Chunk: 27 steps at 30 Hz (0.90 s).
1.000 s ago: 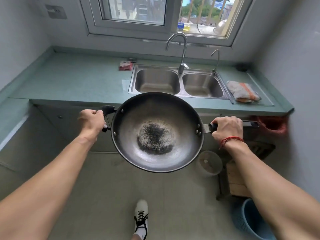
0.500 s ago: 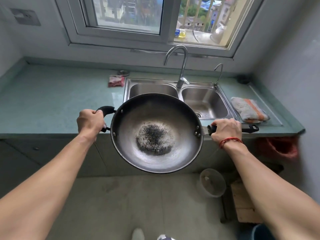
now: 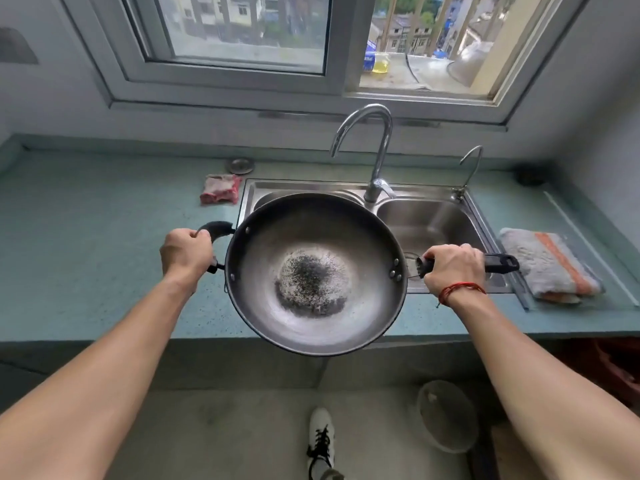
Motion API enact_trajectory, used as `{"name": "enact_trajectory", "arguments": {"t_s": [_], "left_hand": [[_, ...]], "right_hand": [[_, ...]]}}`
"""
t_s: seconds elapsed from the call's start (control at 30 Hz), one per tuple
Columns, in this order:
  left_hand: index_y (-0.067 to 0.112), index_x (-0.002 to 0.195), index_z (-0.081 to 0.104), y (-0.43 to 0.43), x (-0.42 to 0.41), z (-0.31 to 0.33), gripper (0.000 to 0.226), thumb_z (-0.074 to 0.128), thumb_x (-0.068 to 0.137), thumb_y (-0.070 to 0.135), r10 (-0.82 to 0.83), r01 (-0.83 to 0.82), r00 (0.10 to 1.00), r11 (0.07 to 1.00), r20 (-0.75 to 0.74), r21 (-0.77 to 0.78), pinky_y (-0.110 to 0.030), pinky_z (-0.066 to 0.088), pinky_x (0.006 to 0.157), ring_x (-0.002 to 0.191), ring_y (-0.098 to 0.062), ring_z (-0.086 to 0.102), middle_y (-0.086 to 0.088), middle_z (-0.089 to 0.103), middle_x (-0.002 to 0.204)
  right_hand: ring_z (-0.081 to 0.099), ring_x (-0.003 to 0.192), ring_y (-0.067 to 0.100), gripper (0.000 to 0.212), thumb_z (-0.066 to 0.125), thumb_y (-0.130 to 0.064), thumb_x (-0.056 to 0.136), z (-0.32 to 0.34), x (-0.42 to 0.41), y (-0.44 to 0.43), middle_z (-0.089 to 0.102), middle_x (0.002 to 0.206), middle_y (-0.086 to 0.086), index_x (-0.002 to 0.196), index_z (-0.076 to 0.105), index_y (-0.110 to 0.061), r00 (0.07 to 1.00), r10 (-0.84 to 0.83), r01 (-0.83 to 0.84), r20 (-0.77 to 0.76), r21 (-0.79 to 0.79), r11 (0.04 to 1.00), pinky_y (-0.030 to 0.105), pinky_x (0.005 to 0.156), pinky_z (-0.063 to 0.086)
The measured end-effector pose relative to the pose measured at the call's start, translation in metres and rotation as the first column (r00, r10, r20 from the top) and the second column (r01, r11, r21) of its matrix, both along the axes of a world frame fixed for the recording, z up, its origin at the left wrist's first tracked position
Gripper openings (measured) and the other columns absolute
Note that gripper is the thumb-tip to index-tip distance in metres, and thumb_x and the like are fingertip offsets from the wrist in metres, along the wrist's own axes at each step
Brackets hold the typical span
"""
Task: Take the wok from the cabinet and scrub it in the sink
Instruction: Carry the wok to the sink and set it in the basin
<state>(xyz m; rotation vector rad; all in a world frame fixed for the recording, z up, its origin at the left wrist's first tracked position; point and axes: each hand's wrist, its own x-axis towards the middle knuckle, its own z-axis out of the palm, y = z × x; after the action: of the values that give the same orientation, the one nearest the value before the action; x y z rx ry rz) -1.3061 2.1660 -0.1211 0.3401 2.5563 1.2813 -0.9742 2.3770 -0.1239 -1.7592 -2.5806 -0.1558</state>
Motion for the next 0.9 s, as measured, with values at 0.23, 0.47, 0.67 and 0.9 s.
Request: {"name": "enact_trajectory", "arguments": {"t_s": [0.23, 0.47, 0.67, 0.9], "left_hand": [[-0.001, 0.075, 0.067, 0.068, -0.033, -0.018, 0.033, 0.044, 0.089, 0.019, 0.041, -0.041, 0.999, 0.997, 0.004, -0.061, -0.032, 0.043, 0.061, 0.072, -0.028, 0.063, -0.013, 0.069, 0.063], [0.004, 0.075, 0.067, 0.105, -0.065, -0.043, 0.025, 0.047, 0.087, 0.013, 0.022, -0.017, 0.999, 0.986, 0.028, -0.166, -0.027, 0.038, 0.052, 0.058, -0.016, 0.056, -0.013, 0.068, 0.062], [0.005, 0.074, 0.068, 0.130, -0.101, -0.073, 0.028, 0.049, 0.090, 0.017, -0.007, 0.017, 0.999, 0.973, 0.045, -0.228, -0.028, 0.039, 0.054, 0.063, -0.017, 0.060, -0.008, 0.068, 0.056], [0.007, 0.080, 0.068, 0.156, -0.129, -0.105, 0.024, 0.050, 0.093, 0.017, -0.057, 0.073, 0.996, 0.952, 0.063, -0.298, -0.030, 0.037, 0.058, 0.075, -0.024, 0.062, -0.008, 0.069, 0.059]], "right_hand": [[0.053, 0.100, 0.027, 0.018, 0.060, -0.025, 0.081, -0.018, -0.044, 0.081, 0.069, 0.097, 0.002, 0.093, 0.071, -0.032, 0.999, 0.029, -0.027, 0.019, -0.064, 0.998, 0.036, 0.091, 0.035], [0.052, 0.102, 0.025, 0.021, 0.064, -0.025, 0.079, -0.044, -0.082, 0.126, 0.068, 0.098, 0.000, 0.096, 0.070, -0.035, 0.995, 0.051, -0.040, 0.085, -0.122, 0.992, 0.035, 0.091, 0.036], [0.053, 0.099, 0.026, 0.027, 0.066, -0.021, 0.075, -0.065, -0.111, 0.153, 0.069, 0.095, 0.000, 0.097, 0.071, -0.034, 0.991, 0.058, -0.039, 0.120, -0.150, 0.988, 0.034, 0.089, 0.036], [0.053, 0.096, 0.029, 0.026, 0.060, -0.013, 0.080, -0.098, -0.134, 0.178, 0.069, 0.093, 0.004, 0.099, 0.071, -0.027, 0.989, 0.078, -0.052, 0.129, -0.191, 0.980, 0.035, 0.084, 0.036]]}}
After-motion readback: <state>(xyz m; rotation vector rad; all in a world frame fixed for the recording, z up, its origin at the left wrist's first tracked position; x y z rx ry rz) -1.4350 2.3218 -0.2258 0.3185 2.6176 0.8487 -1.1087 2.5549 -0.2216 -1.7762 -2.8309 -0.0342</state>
